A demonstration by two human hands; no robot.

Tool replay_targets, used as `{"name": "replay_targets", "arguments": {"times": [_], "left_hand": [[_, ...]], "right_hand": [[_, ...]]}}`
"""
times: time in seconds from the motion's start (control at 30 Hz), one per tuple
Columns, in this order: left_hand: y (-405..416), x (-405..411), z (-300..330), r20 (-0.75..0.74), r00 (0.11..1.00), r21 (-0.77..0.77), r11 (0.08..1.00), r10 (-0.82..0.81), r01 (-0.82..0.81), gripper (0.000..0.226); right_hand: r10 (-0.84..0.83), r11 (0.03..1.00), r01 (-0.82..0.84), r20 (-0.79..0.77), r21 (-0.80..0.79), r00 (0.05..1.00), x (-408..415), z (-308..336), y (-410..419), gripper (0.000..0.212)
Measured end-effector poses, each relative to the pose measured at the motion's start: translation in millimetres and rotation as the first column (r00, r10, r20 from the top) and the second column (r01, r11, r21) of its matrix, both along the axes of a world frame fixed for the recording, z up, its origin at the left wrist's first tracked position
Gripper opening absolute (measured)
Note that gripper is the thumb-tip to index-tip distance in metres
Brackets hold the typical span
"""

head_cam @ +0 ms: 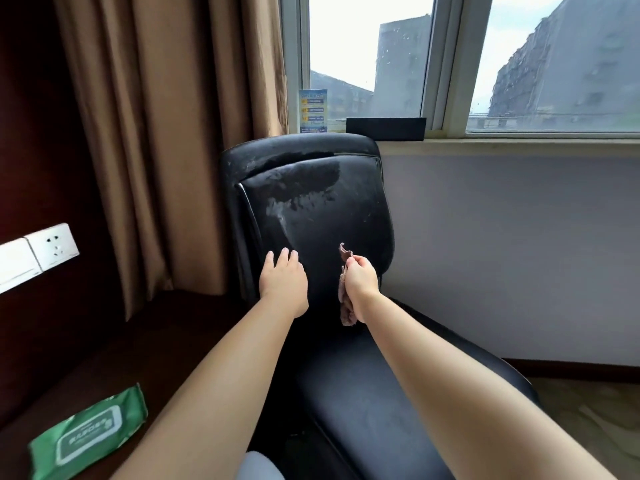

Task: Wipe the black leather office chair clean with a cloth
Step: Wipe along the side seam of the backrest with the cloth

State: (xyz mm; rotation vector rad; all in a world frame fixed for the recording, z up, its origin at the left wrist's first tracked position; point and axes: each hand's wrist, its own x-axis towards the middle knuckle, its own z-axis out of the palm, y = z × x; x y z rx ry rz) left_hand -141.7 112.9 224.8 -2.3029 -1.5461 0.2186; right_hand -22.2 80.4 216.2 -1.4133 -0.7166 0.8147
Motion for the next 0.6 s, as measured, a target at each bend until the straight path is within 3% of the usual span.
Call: {"name": "replay_targets", "arguments": {"times": [0.6], "left_hand": [[-65,5,-55,0.154,0.984,-0.182,0.976,-0.089,0.116,0.065]], "right_hand": [[-0.012,0.998,0.006,-0.087,-0.070,0.996,17,-60,-70,0.020]]}}
